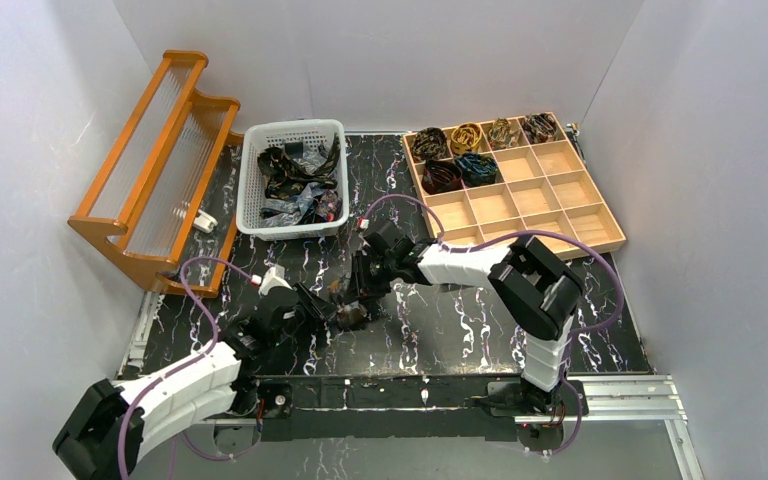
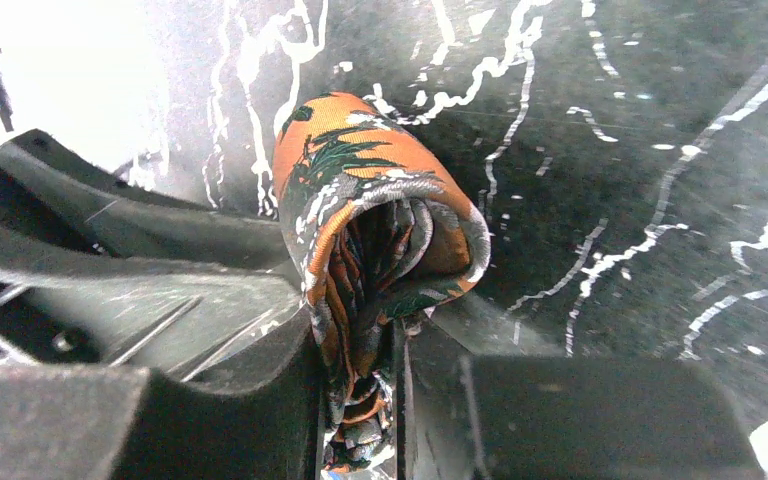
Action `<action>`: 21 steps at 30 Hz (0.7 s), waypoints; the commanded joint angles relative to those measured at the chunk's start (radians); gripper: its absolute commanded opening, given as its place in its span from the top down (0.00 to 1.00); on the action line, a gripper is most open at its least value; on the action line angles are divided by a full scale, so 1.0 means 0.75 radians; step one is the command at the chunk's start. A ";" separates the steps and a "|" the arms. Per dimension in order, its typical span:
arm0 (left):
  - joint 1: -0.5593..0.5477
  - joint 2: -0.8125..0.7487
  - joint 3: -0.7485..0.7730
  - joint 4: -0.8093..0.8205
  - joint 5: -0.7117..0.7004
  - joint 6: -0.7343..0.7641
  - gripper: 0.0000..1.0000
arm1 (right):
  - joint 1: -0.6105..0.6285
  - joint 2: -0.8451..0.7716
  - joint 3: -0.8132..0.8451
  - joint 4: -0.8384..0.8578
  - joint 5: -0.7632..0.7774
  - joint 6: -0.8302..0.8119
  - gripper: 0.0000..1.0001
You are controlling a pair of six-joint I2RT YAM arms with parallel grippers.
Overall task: Roll the ties
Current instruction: Pick up the tie at the center of the board.
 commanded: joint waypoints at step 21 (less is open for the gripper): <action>-0.004 -0.238 0.285 -0.505 -0.133 0.211 0.13 | -0.348 -0.368 0.330 -0.572 0.752 -0.264 0.99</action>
